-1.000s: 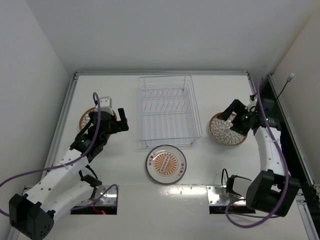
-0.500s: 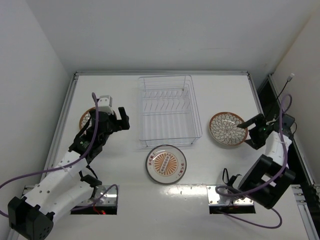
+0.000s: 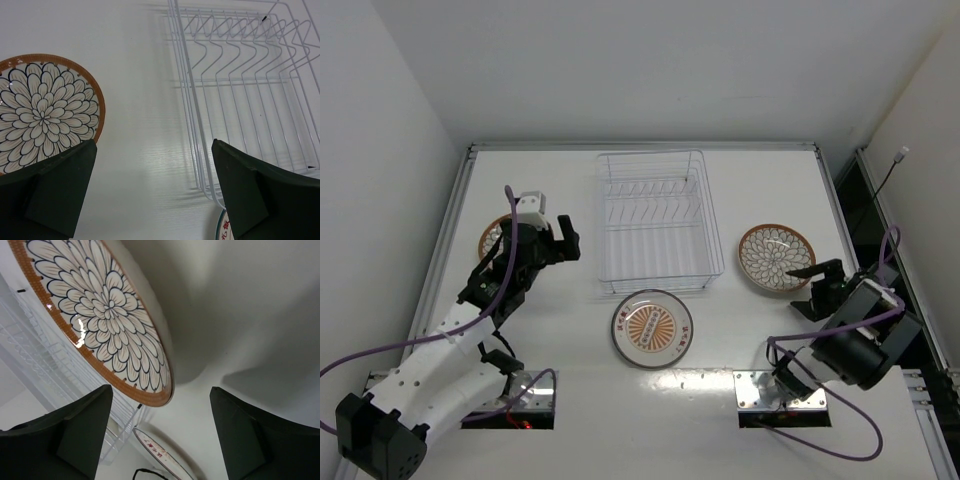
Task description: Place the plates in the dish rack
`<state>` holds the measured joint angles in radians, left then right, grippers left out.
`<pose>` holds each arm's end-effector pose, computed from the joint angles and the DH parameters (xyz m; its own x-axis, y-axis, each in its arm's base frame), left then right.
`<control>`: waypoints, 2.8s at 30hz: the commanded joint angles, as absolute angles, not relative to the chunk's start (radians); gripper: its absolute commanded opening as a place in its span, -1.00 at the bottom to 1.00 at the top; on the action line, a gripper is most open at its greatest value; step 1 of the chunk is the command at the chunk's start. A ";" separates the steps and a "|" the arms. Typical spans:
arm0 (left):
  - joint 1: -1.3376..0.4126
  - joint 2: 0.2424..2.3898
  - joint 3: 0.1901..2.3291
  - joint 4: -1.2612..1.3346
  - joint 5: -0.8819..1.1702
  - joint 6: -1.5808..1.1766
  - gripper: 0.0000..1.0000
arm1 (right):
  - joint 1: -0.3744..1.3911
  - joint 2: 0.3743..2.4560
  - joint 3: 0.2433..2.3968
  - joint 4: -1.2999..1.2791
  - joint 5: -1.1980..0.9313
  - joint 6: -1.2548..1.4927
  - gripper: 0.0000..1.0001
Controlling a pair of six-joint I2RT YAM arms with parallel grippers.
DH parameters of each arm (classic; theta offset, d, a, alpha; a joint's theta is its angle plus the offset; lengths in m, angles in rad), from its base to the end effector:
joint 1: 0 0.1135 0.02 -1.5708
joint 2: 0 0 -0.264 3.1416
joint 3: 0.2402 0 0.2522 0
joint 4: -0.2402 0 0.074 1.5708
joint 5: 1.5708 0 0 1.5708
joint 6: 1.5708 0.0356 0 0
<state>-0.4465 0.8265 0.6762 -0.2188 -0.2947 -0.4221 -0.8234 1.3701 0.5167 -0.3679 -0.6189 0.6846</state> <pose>0.1787 -0.0741 0.2913 -0.3660 -0.2594 -0.8937 0.0207 0.9579 -0.2865 0.1571 -0.1392 0.1303 -0.2023 0.9761 0.0794 0.7621 0.1060 0.6388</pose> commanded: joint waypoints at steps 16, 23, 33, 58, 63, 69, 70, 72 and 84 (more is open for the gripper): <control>-0.474 0.790 0.672 -0.184 -0.310 -0.393 0.99 | -0.788 1.571 0.541 -0.109 -0.640 0.838 -0.25; -0.474 0.781 0.672 -0.184 -0.321 -0.393 0.99 | -0.769 1.620 0.584 -0.087 -0.676 0.828 -0.74; -0.474 0.781 0.672 -0.193 -0.321 -0.393 0.99 | -0.749 1.322 0.715 -0.248 -0.668 0.790 -1.00; -0.483 0.781 0.672 -0.193 -0.330 -0.384 0.99 | 0.282 1.615 1.718 -0.774 0.710 0.632 -1.00; -0.483 0.790 0.672 -0.184 -0.330 -0.383 0.99 | 0.391 1.777 1.890 -0.822 0.880 0.579 -1.00; -0.483 0.790 0.672 -0.184 -0.348 -0.383 0.99 | 0.481 1.907 2.031 -0.873 1.012 0.526 -1.00; -0.483 0.790 0.672 -0.184 -0.348 -0.383 0.99 | 0.482 1.922 2.055 -0.873 1.029 0.526 -1.00; -0.483 0.799 0.672 -0.184 -0.348 -0.383 0.99 | 0.514 1.960 2.065 -0.885 1.067 0.515 -1.00; -0.483 0.808 0.672 -0.184 -0.357 -0.374 0.99 | 0.569 2.023 2.089 -0.865 1.111 0.472 -1.00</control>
<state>-0.4728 0.8078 0.6758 -0.2226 -0.3443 -0.3847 0.5598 2.0327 2.0159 -0.9432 0.9859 0.4854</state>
